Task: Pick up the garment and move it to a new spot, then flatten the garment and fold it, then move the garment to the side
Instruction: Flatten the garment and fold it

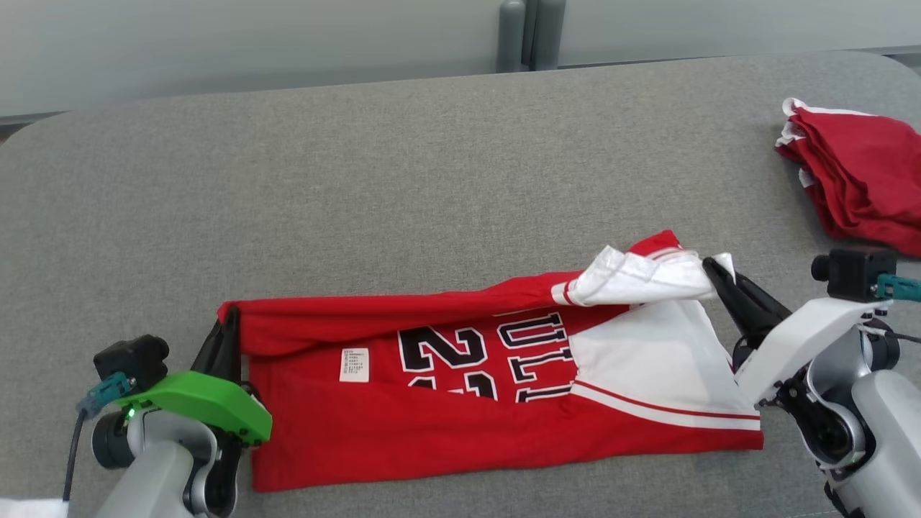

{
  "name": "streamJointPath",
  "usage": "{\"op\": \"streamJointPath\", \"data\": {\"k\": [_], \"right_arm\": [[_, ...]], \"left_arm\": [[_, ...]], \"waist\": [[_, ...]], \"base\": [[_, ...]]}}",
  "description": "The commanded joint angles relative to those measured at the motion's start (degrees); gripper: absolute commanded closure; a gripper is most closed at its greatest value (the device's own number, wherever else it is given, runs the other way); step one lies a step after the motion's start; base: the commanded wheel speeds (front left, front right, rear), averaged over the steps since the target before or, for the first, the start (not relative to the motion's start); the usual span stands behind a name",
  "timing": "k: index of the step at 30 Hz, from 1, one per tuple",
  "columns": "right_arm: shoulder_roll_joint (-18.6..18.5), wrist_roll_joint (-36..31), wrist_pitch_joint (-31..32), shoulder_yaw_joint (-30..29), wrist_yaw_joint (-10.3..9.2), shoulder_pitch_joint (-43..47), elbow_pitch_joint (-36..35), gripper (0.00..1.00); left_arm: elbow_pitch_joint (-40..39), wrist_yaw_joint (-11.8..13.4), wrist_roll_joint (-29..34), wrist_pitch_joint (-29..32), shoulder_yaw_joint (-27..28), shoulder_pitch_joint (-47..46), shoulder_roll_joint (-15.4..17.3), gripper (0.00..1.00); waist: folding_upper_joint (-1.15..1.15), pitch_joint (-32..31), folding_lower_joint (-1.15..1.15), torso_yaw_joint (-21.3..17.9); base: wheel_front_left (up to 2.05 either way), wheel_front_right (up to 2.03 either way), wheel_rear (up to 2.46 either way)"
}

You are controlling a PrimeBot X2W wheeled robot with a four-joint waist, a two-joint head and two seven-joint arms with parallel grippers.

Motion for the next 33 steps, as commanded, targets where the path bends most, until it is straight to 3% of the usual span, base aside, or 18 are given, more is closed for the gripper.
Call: {"op": "streamJointPath", "data": {"k": [1, 4, 10, 12, 13, 15, 16, 17, 18, 27, 33], "right_arm": [[0.79, -0.76, 0.19, -1.42, 0.02, 2.18, -1.14, 1.0], [3.69, -2.76, 0.71, -5.16, 0.02, 7.03, -4.02, 1.0], [7.5, -5.81, -0.39, -7.43, 0.02, 10.22, -3.83, 1.0], [7.9, -6.28, -0.73, -7.53, 0.02, 10.43, -3.44, 1.0], [8.36, -6.54, -0.97, -7.71, 0.02, 10.53, -3.02, 1.0], [9.1, -7.04, -1.49, -8.02, 0.02, 10.87, -2.2, 0.56], [9.28, -7.17, -1.8, -8.21, 0.02, 11.16, -1.85, 0.19], [9.37, -7.35, -1.98, -8.35, 0.02, 11.54, -1.61, 0.0], [9.48, -7.41, -2.23, -8.53, 0.02, 11.97, -1.45, 0.0], [10.13, -7.76, -2.82, -11.83, 0.02, 17.06, -2.51, 0.0], [10.26, -9.3, -1.89, -14.49, 0.02, 18.94, -2.7, 0.0]], "left_arm": [[-1.84, 0.78, -0.22, -0.14, 0.5, 2.36, 0.91, 1.0], [-8.21, 3.84, -0.45, -0.14, 1.87, 8.51, 1.88, 1.0], [-13.23, 6.58, -1.02, 0.32, 1.67, 13.9, 1.92, 0.96], [-13.61, 6.81, -1.18, 0.37, 1.7, 14.4, 1.81, 0.92], [-13.88, 7.05, -1.31, 0.38, 1.71, 14.78, 1.71, 0.82], [-14.34, 7.32, -1.31, 0.39, 1.58, 15.62, 1.51, 0.44], [-14.6, 7.18, -1.59, 0.45, 1.5, 16.05, 1.25, 0.21], [-15.0, 7.1, -1.94, 0.43, 1.58, 16.45, 1.07, 0.07], [-15.48, 6.98, -2.34, 0.41, 1.82, 16.94, 0.97, 0.0], [-21.82, 8.56, -3.83, 0.07, 4.02, 25.19, 1.96, 0.0], [-27.52, 12.05, -3.6, 0.11, 6.23, 30.06, 3.92, 0.0]], "waist": [[0.0, -1.6, 0.0, -1.93], [0.0, -1.53, 0.0, -2.24], [0.0, -1.61, 0.0, -1.55], [0.0, -1.64, 0.0, -1.41], [0.0, -1.7, 0.0, -1.28], [0.0, -1.86, 0.0, -1.1], [0.0, -1.96, 0.0, -1.04], [0.0, -2.06, 0.0, -1.0], [0.0, -2.16, 0.0, -1.0], [0.0, -3.3, 0.0, -2.58], [0.0, -5.03, 0.0, -2.7]], "base": [[0.0, 0.0, 0.0], [0.0, 0.0, 0.0], [0.0, 0.0, 0.0], [0.0, 0.0, 0.0], [0.0, 0.0, 0.0], [0.0, 0.0, 0.0], [0.0, 0.0, 0.0], [0.0, 0.0, 0.0], [0.0, 0.0, 0.0], [0.0, 0.0, 0.0], [0.0, 0.0, 0.0]]}}
